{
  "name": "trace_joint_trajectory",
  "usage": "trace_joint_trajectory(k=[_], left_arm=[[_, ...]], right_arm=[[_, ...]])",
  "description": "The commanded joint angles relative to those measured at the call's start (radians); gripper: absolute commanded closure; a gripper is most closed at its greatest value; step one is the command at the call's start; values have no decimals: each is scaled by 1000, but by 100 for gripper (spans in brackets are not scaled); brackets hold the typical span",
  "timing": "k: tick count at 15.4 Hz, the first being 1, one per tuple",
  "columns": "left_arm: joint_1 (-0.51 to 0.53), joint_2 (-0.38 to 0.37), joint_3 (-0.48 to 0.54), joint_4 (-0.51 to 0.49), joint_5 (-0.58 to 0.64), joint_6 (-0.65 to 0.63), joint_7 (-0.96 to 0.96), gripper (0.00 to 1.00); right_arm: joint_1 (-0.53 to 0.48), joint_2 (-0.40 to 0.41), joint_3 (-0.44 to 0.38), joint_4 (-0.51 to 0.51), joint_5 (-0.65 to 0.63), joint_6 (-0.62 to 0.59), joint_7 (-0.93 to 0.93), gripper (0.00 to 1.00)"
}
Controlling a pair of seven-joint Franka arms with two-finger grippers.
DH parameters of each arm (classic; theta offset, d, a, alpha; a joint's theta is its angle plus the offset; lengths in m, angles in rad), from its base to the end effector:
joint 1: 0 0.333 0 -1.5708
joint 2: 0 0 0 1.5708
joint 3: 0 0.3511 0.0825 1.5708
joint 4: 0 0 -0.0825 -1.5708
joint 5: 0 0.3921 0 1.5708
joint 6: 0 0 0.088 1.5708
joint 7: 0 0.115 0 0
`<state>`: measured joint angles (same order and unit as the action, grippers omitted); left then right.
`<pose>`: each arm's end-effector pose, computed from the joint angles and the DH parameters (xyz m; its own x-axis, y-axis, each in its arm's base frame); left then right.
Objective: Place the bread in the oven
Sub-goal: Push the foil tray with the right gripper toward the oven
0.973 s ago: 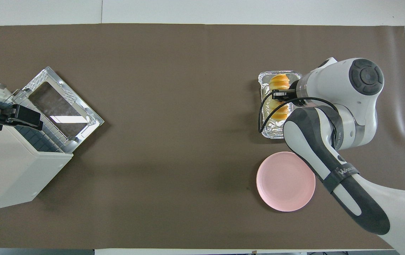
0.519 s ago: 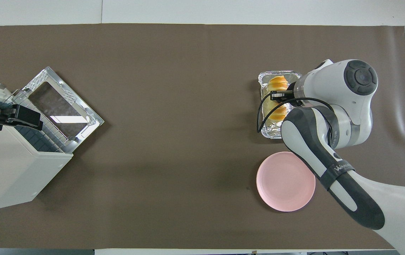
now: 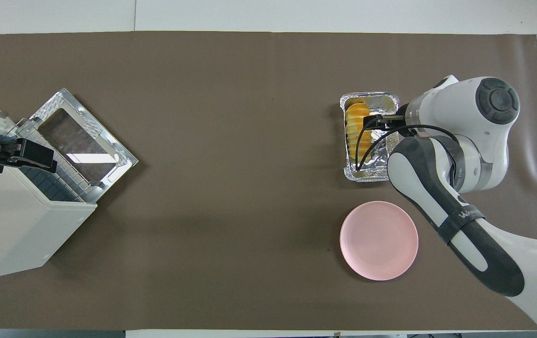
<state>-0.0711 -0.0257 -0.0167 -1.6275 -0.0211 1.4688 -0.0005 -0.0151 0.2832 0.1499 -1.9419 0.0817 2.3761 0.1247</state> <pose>0.5376 -0.0501 0.6308 0.9872 -0.0885 -0.1326 -0.0865 -0.9960 0.0206 0.6376 0.0822 0.3754 0.9890 -0.0615 0.1345 -0.0448 -0.9913 -0.1241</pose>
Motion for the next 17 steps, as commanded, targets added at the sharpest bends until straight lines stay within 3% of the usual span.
trace_joint_trajectory(k=[1,3,5,6,10,15,17], left_arm=[[4,-19,0,-15,18,12,11,0],[4,-19,0,-15,18,12,11,0],[4,-19,0,-15,18,13,11,0],[4,-19,0,-15,18,12,11,0],[4,-19,0,-15,18,13,11,0],[4,-19,0,-15,18,12,11,0],[4,-19,0,-15,18,13,11,0]], right_arm=[[-52,-21,11,-55,-10,9,-36,0],[-68,-18,11,-86,-8,21,-34,1],[-77,-12,11,-101,-7,22,-36,11],[-77,-10,11,-110,-8,23,-37,23],[-77,-12,10,-123,-7,18,-97,98],[-71,-12,13,-105,4,17,-89,100],[-25,-10,14,-66,7,6,-61,100]])
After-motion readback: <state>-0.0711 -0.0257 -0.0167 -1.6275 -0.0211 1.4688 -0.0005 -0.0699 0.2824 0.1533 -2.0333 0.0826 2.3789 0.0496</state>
